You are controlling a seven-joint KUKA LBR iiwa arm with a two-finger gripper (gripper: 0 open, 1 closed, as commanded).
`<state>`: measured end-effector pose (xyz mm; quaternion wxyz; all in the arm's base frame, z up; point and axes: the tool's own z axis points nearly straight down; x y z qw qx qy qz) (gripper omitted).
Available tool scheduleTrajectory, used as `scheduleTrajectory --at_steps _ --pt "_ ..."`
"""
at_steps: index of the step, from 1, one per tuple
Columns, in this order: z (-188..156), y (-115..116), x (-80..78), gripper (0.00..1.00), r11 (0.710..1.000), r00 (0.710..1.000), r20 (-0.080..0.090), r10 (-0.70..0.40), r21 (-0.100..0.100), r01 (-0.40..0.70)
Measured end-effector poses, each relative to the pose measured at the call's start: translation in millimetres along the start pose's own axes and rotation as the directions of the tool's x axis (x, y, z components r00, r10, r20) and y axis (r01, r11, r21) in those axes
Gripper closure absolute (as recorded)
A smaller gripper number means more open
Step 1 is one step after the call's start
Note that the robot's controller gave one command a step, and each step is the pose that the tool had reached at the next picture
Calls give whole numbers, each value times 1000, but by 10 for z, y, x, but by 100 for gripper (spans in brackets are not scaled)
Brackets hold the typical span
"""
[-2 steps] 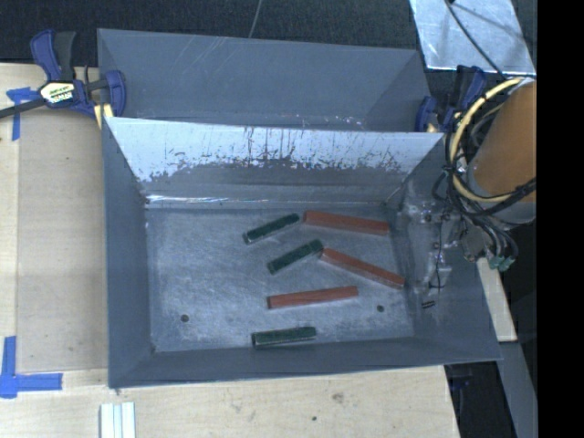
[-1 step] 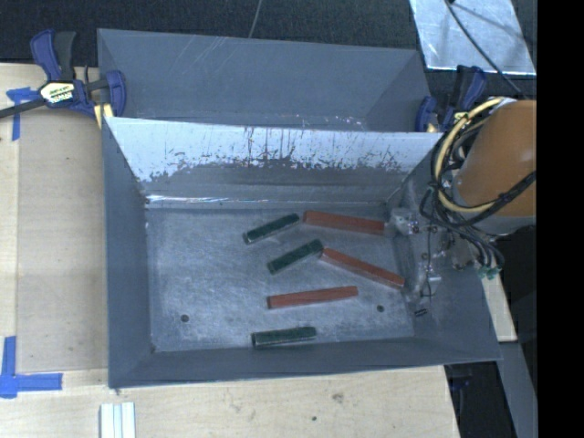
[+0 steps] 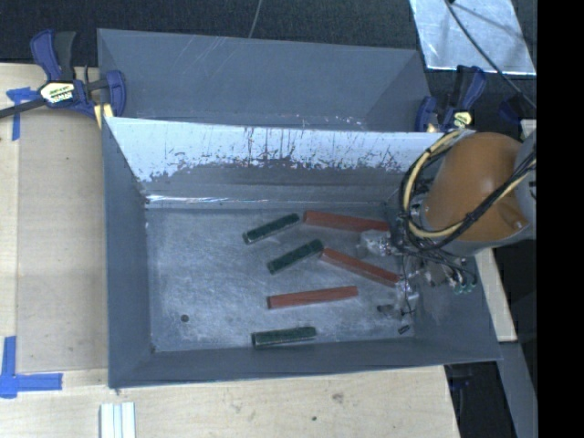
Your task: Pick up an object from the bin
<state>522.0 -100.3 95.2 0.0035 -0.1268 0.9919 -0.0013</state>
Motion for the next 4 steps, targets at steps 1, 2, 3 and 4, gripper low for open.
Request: scheduleTrajectory --at_steps 1,2,3,4 --pt "240 29 -495 0 1000 1000 -4 2 -3 -2" --pt "253 -101 -523 100 999 999 -4 33 -2 -33" --pt "253 -101 -523 100 999 999 -4 33 -2 -33" --pt "-1235 -145 -765 100 995 995 -2 97 -1 -97"
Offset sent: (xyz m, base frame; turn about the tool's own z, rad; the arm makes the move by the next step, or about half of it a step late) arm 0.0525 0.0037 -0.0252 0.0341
